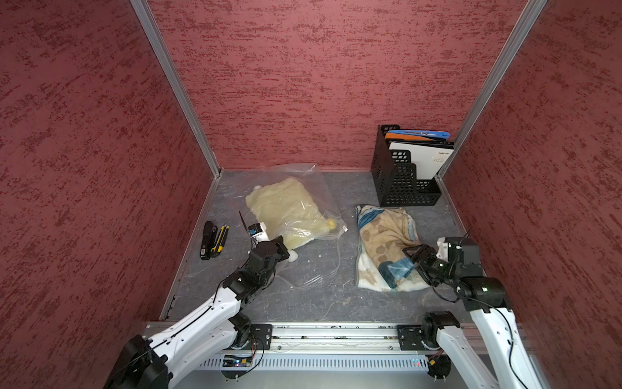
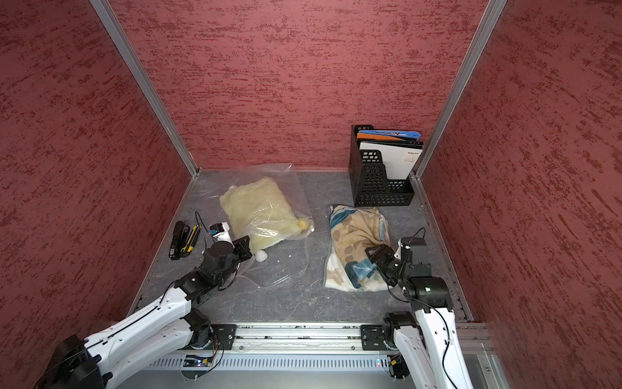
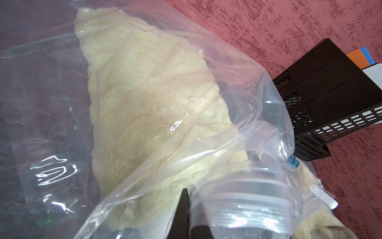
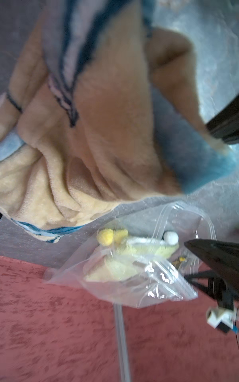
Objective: Take the blanket out of the vacuum bag
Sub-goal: Place the blanket at the center of the board.
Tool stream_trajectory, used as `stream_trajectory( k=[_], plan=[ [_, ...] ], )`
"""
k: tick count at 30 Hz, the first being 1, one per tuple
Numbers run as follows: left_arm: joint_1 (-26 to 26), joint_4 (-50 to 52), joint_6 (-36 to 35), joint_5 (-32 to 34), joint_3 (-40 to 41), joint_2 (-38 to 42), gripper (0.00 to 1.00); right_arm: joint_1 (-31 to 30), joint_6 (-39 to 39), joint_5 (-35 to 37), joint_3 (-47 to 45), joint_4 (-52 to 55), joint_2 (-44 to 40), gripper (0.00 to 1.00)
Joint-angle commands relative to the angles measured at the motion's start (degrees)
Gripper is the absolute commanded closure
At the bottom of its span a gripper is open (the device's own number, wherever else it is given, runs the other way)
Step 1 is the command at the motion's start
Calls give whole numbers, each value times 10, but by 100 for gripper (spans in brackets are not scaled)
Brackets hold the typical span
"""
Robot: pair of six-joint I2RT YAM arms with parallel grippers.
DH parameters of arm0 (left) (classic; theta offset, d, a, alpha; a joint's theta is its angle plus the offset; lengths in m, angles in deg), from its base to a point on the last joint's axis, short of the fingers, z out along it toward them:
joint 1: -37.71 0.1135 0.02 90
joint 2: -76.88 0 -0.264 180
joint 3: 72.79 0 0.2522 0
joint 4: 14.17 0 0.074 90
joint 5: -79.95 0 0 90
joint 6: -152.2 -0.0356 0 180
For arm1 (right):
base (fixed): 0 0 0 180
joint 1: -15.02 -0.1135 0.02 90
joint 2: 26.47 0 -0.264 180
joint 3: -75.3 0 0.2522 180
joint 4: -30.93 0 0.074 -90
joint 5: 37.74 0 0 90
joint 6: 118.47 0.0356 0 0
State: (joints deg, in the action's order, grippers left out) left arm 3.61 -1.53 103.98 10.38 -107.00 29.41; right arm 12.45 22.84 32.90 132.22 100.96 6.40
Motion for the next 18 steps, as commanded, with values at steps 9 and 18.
stream_trajectory(
  k=[9, 18],
  plan=[
    [-3, -3, -7, 1, -25, -8, 100, -36, -68, -18, 55, 30, 10, 67],
    [-5, 15, 4, 12, -11, 11, 100, -408, -106, 355, 130, 42, 325, 77]
  ],
)
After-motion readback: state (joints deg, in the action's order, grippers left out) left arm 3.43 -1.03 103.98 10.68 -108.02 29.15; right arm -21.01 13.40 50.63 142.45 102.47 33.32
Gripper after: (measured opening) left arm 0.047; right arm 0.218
